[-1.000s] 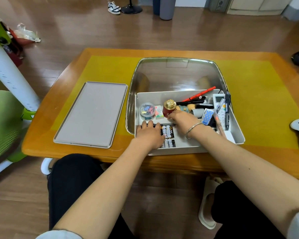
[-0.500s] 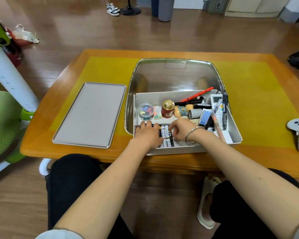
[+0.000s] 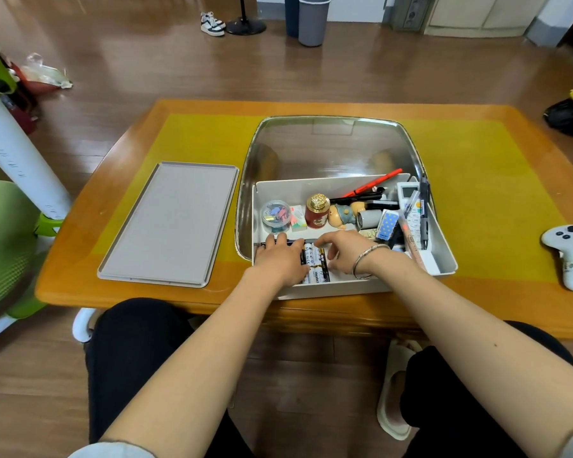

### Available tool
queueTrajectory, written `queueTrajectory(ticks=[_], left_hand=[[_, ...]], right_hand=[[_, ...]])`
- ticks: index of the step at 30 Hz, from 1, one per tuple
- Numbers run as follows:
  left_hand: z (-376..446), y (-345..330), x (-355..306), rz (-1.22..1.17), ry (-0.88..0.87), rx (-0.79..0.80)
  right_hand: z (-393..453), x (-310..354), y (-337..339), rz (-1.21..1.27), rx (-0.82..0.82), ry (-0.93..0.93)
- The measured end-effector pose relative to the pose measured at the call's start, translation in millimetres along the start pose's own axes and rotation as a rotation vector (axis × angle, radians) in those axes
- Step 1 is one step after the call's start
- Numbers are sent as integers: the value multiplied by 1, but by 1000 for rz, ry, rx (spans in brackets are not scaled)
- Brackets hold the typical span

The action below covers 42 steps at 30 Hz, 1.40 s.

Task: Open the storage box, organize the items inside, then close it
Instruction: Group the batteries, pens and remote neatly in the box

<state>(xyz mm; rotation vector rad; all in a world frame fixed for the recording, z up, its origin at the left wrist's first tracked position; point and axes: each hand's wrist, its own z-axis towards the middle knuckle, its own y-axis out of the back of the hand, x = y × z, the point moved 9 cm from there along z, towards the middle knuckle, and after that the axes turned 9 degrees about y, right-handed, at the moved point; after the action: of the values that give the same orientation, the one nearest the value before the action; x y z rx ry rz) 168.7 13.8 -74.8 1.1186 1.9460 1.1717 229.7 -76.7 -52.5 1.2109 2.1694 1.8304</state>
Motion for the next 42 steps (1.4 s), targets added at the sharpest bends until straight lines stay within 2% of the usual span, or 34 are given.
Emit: queueTrajectory(ticks=[3,9,10,12,14,15,17,20,24,29,35,38,40,42], left_hand=[[-1,1,0,-9,-4,3],[-8,12,-1,-90,-52,-22],[-11,20,-3,-110,-82,-97],[-22,44,-4,-142,-136,-368],[-34,61,2,-154,-98,-597],[-35,64,8,-158,-46,-640],[-30,61,21,-166,58,-623],[-23,55,38,-208,151,-561],[-19,44,44,-263,177,-486],[-15,40,46,-312,181,-475],[-15,39,49,-344,183,-480],[-18,42,48,-352,184,-500],[-27,53,44,-341,140,-596],[-42,71,33,-345,14,-744]], right_hand=[[-9,5,8,-9,-20,24],[-36,2,49,57,-169,42],[-43,-4,56,74,-214,17],[-58,-20,68,98,-324,-41],[-76,-41,79,123,-459,-128],[-86,-53,83,138,-527,-185],[-106,-79,90,142,-637,-315],[-131,-108,94,47,-690,-501],[-137,-124,90,-73,-609,-663],[-124,-123,94,-245,-533,-744],[-110,-120,95,-223,-512,-730],[-117,-120,101,-148,-631,-680],[-125,-113,109,-127,-754,-598],[-126,-97,115,-136,-817,-437]])
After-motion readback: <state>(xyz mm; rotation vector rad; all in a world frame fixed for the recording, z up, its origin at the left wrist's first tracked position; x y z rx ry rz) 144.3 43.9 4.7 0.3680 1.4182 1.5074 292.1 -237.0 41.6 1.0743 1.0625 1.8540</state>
